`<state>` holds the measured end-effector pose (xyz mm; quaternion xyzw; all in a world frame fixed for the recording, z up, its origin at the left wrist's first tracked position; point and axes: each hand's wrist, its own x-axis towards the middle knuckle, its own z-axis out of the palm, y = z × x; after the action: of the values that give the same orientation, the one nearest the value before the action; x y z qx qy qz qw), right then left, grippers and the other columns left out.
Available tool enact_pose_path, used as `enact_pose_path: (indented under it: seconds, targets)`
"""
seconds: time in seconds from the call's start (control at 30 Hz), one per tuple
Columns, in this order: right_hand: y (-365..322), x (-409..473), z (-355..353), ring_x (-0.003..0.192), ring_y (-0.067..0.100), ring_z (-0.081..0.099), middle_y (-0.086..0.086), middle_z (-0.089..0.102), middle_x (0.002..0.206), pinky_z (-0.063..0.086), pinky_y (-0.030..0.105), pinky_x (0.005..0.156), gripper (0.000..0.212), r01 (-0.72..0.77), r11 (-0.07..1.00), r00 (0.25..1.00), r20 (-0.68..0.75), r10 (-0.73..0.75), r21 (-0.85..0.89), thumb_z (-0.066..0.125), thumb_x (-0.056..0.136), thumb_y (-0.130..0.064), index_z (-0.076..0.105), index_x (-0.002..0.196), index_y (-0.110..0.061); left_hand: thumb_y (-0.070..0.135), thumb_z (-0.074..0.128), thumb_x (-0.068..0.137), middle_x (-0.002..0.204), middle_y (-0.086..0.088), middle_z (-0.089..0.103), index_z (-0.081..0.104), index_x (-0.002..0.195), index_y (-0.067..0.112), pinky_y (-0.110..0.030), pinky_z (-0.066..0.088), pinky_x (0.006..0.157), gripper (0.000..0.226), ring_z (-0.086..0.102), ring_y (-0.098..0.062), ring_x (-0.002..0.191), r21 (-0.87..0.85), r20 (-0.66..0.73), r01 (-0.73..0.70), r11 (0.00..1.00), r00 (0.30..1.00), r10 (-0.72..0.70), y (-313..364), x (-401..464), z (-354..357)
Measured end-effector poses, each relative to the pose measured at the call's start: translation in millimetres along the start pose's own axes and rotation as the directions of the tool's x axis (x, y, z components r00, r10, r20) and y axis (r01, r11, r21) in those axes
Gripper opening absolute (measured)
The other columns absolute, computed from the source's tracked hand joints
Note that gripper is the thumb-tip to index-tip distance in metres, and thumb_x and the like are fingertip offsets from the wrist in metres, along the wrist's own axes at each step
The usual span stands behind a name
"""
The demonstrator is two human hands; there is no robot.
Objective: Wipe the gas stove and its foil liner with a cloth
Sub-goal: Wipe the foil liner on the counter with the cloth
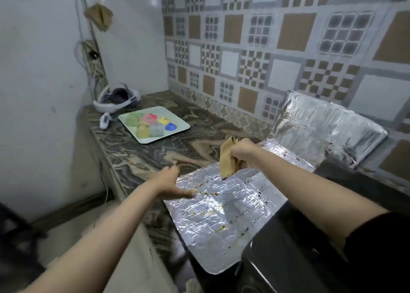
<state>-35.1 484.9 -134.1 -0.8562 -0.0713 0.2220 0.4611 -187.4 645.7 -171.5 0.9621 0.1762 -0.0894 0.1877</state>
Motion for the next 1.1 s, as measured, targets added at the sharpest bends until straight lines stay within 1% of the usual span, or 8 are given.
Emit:
enact_pose_path:
  seconds: [0.1,0.17,0.23,0.33,0.47,0.63,0.83,1.1]
  targets:
    - [4,20,22,0.093,0.032,0.062,0.018,0.057,0.097,0.053,0.039,0.076,0.016,0.067,0.961,0.995,-0.047,-0.083,-0.268,0.053,0.088,-0.011,0.052,0.101,-0.002,0.085,0.069,0.046,0.150,-0.013,0.029,0.026,0.146,0.014,-0.037,0.023,0.115,0.130,0.024,-0.030,0.140,0.087,0.148,0.055,0.995,0.987,-0.068,-35,1,26]
    - [9,33,30,0.102,0.034,0.060,0.018,0.061,0.103,0.048,0.035,0.075,0.025,0.100,0.887,0.986,-0.076,-0.150,-0.452,0.054,0.091,-0.024,0.056,0.101,-0.001,0.096,0.059,0.029,0.161,-0.013,0.005,0.008,0.153,0.015,-0.049,0.012,0.119,0.157,0.006,-0.029,0.148,0.093,0.188,0.098,0.991,0.975,-0.115,-52,4,44]
    - [15,49,39,0.101,0.032,0.061,0.018,0.064,0.107,0.044,0.030,0.070,0.020,0.110,0.815,0.979,-0.078,-0.187,-0.569,0.055,0.089,-0.020,0.058,0.098,-0.002,0.091,0.061,0.041,0.161,-0.008,-0.015,-0.008,0.154,0.012,-0.055,0.003,0.116,0.154,-0.006,-0.024,0.149,0.072,0.179,0.126,0.989,0.974,-0.137,-65,10,62]
    - [26,73,46,0.093,0.031,0.061,0.019,0.065,0.104,0.045,0.030,0.068,0.006,0.121,0.740,0.973,-0.070,-0.222,-0.661,0.055,0.086,-0.009,0.057,0.090,-0.006,0.104,0.030,0.011,0.159,-0.002,-0.024,-0.016,0.152,0.014,-0.059,-0.004,0.114,0.173,-0.013,-0.020,0.148,0.051,0.158,0.088,0.995,0.983,-0.095,-75,17,86]
    - [41,96,52,0.098,0.035,0.062,0.017,0.065,0.105,0.048,0.034,0.072,0.019,0.111,0.639,0.964,-0.074,-0.255,-0.762,0.050,0.085,-0.002,0.062,0.101,-0.002,0.104,0.025,0.013,0.154,0.004,-0.033,-0.020,0.151,0.018,-0.058,-0.013,0.111,0.168,-0.023,-0.016,0.145,0.024,0.143,0.067,0.997,0.987,-0.070,-90,24,108]
    - [60,112,84,0.109,0.033,0.060,0.017,0.065,0.115,0.050,0.034,0.085,0.025,0.150,0.531,0.985,0.078,-0.157,-0.834,0.050,0.087,-0.007,0.062,0.108,-0.002,0.099,0.034,0.027,0.152,0.003,-0.037,-0.021,0.150,0.015,-0.054,-0.022,0.107,0.159,-0.029,-0.012,0.142,0.104,0.114,0.042,0.994,0.992,-0.054,-91,30,111]
    - [65,107,114,0.119,0.036,0.052,0.018,0.057,0.125,0.043,0.045,0.101,0.027,0.140,0.554,0.985,0.059,-0.161,-0.821,0.047,0.090,-0.007,0.060,0.113,-0.001,0.098,0.031,0.022,0.155,0.002,-0.031,-0.019,0.151,0.013,-0.049,-0.021,0.109,0.162,-0.023,-0.014,0.145,0.116,0.120,0.048,0.992,0.991,-0.062,-87,30,109]
    - [60,81,144,0.111,0.034,0.054,0.017,0.057,0.118,0.047,0.039,0.087,0.037,0.351,0.456,0.936,0.287,-0.206,-0.818,0.053,0.086,-0.007,0.047,0.123,-0.001,0.098,0.035,0.025,0.156,0.002,-0.031,-0.018,0.151,0.013,-0.050,-0.017,0.111,0.161,-0.024,-0.014,0.145,0.115,0.135,0.053,0.992,0.988,-0.068,-85,30,108]
